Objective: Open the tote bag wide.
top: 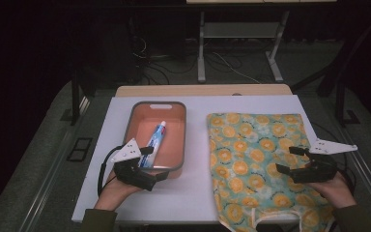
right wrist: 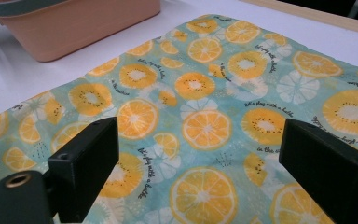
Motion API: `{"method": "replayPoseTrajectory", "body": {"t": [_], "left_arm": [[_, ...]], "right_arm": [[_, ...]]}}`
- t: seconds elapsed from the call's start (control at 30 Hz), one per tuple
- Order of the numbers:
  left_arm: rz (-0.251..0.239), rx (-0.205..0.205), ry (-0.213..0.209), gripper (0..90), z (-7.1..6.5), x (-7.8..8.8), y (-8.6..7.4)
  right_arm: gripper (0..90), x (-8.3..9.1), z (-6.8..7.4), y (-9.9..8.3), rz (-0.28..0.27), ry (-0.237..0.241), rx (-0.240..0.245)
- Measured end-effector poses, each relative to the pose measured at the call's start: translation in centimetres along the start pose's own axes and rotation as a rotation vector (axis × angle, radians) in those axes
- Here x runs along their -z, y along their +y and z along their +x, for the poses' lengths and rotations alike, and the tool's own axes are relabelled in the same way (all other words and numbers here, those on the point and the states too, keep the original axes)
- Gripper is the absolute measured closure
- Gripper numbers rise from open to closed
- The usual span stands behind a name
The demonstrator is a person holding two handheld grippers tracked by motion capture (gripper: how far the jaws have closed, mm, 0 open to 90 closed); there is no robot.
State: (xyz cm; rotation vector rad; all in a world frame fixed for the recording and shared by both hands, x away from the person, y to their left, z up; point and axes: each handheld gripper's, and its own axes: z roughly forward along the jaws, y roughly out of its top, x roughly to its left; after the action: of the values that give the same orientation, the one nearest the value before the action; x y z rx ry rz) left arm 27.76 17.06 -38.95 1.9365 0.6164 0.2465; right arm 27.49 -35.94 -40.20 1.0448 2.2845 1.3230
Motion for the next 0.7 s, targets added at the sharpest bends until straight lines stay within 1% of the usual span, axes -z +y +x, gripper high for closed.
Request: {"method": "replayPoseTrajectory", "body": {"t": [0.1,0.13,0.2,0.23,0.27,0.3,0.43,0.47,0.5,0.53,0.57,0.6,0.63,0.67,0.7], "left_arm": [[-0.005,0.005,0.007,0.0,-0.1,0.1,0.2],[-0.013,0.002,0.006,0.0,-0.2,0.1,0.3],[-0.013,-0.001,0.007,0.0,-0.4,0.0,0.5],[-0.020,-0.008,-0.004,0.0,-0.9,-0.2,0.8],[-0.020,-0.008,-0.004,0.0,-0.9,-0.2,0.8],[-0.021,-0.022,-0.017,0.0,-1.4,-0.6,1.2],[-0.015,-0.033,-0.044,0.0,-2.5,-1.8,2.0],[-0.015,-0.033,-0.044,0.0,-2.5,-1.8,2.0],[-0.008,-0.038,-0.054,0.0,-3.0,-2.5,2.4],[-0.002,-0.041,-0.058,0.4,-3.3,-2.8,2.5],[-0.002,-0.041,-0.058,1.9,-3.3,-2.8,2.5],[0.005,-0.045,-0.060,2.6,-3.7,-3.2,2.7],[0.009,-0.052,-0.070,4.2,-4.1,-3.5,2.8],[0.016,-0.061,-0.091,6.9,-4.9,-4.2,3.1],[0.019,-0.064,-0.106,8.8,-5.4,-4.6,3.3]], "right_arm": [[11.8,0.0,0.0,0.0,-0.002,0.003,-0.002],[11.8,0.0,-0.1,-0.1,-0.001,0.004,-0.005],[11.9,-0.1,0.0,-0.1,0.008,0.003,-0.001],[11.8,-0.1,0.0,-0.1,0.008,0.002,-0.002],[11.9,-0.1,0.0,-0.2,0.008,0.003,0.000],[11.8,-0.1,0.1,-0.2,0.010,0.002,0.003],[11.8,-0.3,0.2,-0.1,0.014,0.002,0.001],[11.8,-0.3,0.2,-0.1,0.015,0.003,0.003],[11.9,-0.4,0.2,-0.1,0.017,0.004,0.004],[11.8,-0.4,0.2,-0.1,0.019,0.004,0.003],[11.8,-0.4,0.2,-0.1,0.019,0.004,0.003],[11.9,-0.4,0.2,-0.1,0.020,0.005,0.002],[11.8,-0.4,0.2,-0.1,0.021,0.004,0.003],[11.8,-0.4,0.2,-0.2,0.020,0.005,0.004],[11.8,-0.4,0.2,-0.2,0.020,0.006,0.004]]}}
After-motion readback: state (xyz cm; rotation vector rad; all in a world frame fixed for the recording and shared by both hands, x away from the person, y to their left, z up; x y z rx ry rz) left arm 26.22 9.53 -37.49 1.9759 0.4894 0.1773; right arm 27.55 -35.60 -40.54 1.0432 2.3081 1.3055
